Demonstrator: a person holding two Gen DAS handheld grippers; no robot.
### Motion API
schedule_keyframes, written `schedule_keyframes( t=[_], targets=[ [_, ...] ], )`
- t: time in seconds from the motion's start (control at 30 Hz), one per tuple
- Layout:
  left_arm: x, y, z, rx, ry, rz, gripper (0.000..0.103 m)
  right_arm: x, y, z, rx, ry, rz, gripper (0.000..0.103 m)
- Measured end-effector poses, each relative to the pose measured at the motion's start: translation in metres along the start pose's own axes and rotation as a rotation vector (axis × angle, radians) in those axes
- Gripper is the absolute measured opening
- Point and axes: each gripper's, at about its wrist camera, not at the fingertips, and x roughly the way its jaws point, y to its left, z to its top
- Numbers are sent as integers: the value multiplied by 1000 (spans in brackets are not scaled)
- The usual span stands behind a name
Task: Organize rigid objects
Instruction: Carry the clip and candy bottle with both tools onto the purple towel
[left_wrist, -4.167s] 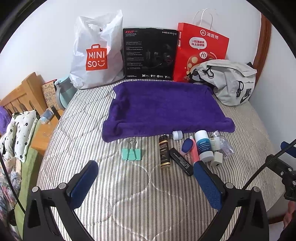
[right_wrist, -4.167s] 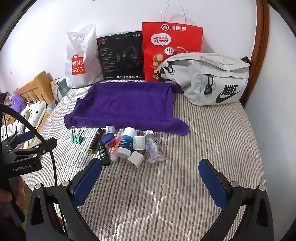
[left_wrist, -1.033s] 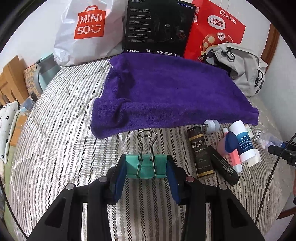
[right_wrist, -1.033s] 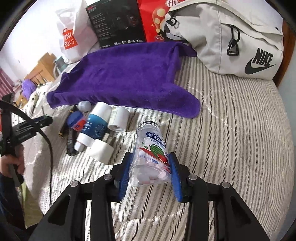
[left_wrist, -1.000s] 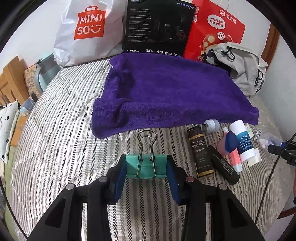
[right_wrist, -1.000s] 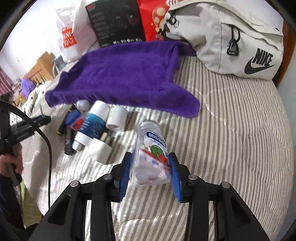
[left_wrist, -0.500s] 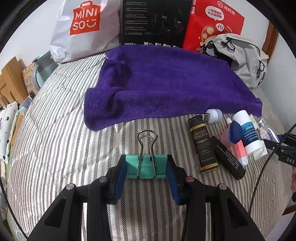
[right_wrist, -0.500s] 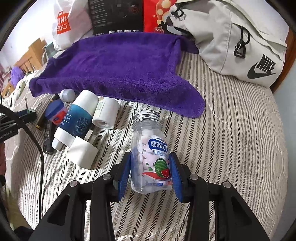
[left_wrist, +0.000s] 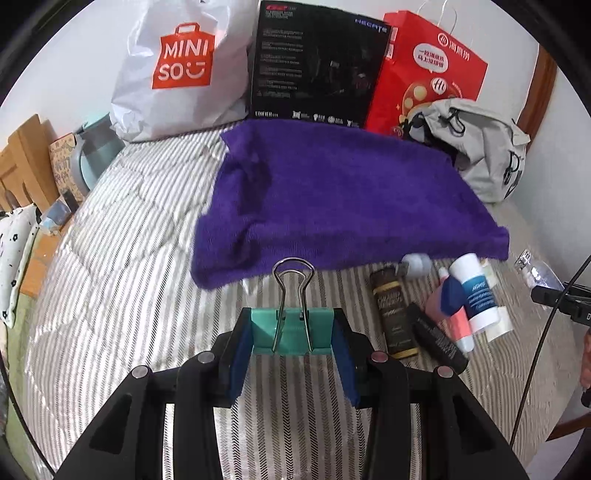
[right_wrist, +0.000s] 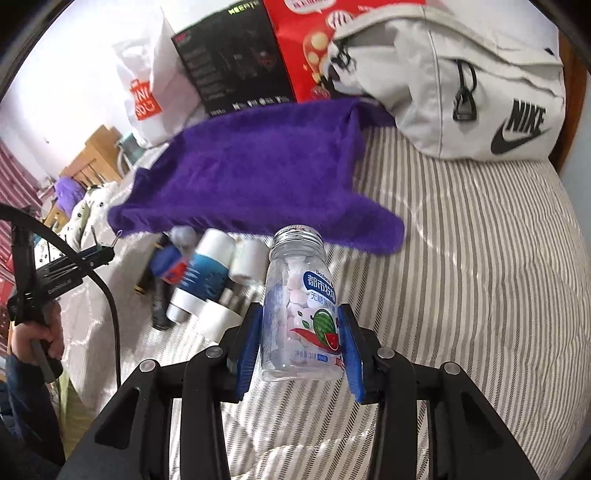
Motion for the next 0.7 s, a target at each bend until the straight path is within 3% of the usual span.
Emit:
schedule_keyframes(
  t=[0.33,0.7],
  targets=[
    [-13,-1,39,12,-41,-18,39,-5,20,45,-56,-58,53,41],
    [17,-6,89,41,-40,-34,39,30,16,99,-58,-73,56,41]
  ],
)
